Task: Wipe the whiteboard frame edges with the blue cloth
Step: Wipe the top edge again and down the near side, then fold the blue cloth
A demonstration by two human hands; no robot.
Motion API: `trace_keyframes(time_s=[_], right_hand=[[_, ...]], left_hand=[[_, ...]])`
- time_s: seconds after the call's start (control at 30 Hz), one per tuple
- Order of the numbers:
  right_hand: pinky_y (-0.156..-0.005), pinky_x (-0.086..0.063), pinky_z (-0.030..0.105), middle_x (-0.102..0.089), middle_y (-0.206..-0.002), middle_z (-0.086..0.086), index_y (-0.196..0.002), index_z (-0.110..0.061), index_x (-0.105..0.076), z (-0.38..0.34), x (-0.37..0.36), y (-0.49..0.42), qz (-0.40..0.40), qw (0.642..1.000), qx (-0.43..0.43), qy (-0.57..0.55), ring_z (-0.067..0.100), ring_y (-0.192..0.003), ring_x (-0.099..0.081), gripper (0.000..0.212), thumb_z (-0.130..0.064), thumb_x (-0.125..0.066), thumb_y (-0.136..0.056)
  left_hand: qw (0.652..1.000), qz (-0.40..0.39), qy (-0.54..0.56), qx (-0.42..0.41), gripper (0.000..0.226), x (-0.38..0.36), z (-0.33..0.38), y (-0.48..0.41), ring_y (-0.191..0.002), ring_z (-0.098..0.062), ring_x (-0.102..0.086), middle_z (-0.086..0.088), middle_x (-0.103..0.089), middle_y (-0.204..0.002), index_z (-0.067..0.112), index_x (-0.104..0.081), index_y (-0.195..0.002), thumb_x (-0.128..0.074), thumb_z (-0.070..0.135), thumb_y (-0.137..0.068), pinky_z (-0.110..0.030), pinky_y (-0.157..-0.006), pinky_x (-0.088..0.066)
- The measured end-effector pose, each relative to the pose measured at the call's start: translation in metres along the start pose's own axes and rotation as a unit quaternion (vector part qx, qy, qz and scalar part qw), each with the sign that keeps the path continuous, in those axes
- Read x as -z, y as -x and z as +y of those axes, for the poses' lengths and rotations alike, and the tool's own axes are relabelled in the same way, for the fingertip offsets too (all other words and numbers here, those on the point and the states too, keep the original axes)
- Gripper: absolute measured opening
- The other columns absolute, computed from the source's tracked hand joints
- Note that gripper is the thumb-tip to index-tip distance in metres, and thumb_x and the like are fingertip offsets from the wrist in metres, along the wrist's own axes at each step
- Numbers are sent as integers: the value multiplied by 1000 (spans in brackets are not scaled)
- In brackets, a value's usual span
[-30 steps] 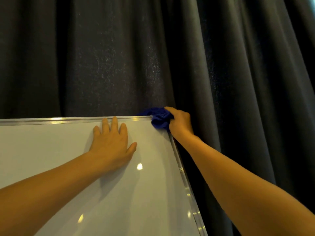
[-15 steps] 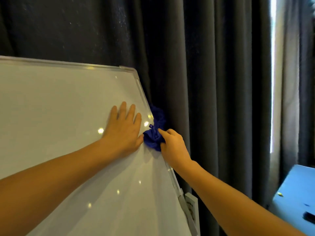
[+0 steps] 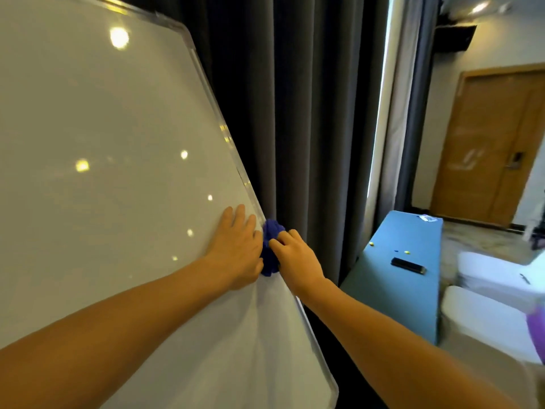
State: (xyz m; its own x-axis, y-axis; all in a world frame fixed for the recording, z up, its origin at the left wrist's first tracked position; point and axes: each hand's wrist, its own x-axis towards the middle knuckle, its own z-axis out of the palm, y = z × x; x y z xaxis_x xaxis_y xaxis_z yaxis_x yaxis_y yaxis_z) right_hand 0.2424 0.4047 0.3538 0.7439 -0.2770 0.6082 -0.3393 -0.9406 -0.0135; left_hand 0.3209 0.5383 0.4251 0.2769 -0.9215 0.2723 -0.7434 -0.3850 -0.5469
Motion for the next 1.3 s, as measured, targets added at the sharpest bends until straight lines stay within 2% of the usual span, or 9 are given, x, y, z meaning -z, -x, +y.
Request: trace_keyframes(time_s=[0.23,0.4,0.53,0.77,0.87,1.0,1.13,1.2,1.3], right_hand=[[-80,-52,41,-69,-101,16,-109,-5,-66,7,-34,61,76,973,-109,-189,33,-91,-59,27,1,-62,-83],[-88,-51,41,-67,-110,20,-110,-2,-64,51,-87,180,-241,898,-317,-187,35,-100,-62,24,-5,-55,-89],[-93,-48,40,-63,-124,15,-119,-12,-65,79,-115,303,-544,791,-255,-120,34,-113,-57,37,-6,-55,-85],[-88,-53,36,-70,-110,10,-110,-16,-70,120,-75,284,-488,755,-269,-346,23,-102,-64,35,-2,-60,-79],[-85,-55,38,-71,-106,16,-110,-10,-67,128,-42,245,-388,626,-339,-586,26,-95,-67,27,-8,-68,-83],[-97,-46,52,-67,-115,21,-116,-10,-67,156,-14,219,-283,496,-386,-724,33,-104,-62,53,-50,-67,-81],[-90,-53,49,-66,-125,10,-131,-24,-55,180,-8,242,-229,378,-482,-756,35,-111,-63,75,-64,-71,-69],[-87,-55,50,-63,-130,14,-133,-18,-53,187,-7,264,-249,326,-493,-768,38,-110,-64,83,-59,-77,-66],[-87,-56,47,-66,-125,14,-126,-11,-62,201,-1,285,-254,308,-475,-784,34,-107,-65,68,-45,-80,-70]], left_hand=[[999,6,2,-48,65,-40,60,20,-145,-44,-12,-22,-27,-155,8,-34,-144,-39,50,-94,-57,-117,-6],[991,-14,-2,-130,67,-77,98,33,-145,-48,-7,-22,-19,-159,11,-29,-149,-34,51,-95,-62,-116,-3],[987,-23,-1,-156,64,-100,133,40,-144,-53,-4,-24,-21,-159,12,-38,-143,-34,52,-93,-64,-114,2],[951,-164,199,-172,66,-107,208,39,-140,-37,-29,-13,-36,-154,17,-41,-142,-39,58,-91,-47,-115,-20],[786,-299,539,-45,68,-87,239,35,-117,-18,-57,-4,-59,-136,25,-48,-137,-60,63,-82,-35,-105,-43],[601,-215,751,168,49,-54,267,20,-100,-20,-69,-2,-73,-107,25,-65,-116,-70,54,-77,-48,-98,-52],[267,-293,847,355,52,-34,283,3,-88,-29,-66,-14,-72,-95,13,-75,-102,-57,59,-86,-44,-83,-54],[230,-302,850,365,48,-25,301,3,-80,-28,-65,-15,-70,-89,8,-71,-103,-58,51,-87,-41,-75,-52],[306,-269,834,373,33,-23,330,7,-95,-30,-65,-14,-71,-106,9,-66,-115,-63,28,-89,-39,-78,-52]])
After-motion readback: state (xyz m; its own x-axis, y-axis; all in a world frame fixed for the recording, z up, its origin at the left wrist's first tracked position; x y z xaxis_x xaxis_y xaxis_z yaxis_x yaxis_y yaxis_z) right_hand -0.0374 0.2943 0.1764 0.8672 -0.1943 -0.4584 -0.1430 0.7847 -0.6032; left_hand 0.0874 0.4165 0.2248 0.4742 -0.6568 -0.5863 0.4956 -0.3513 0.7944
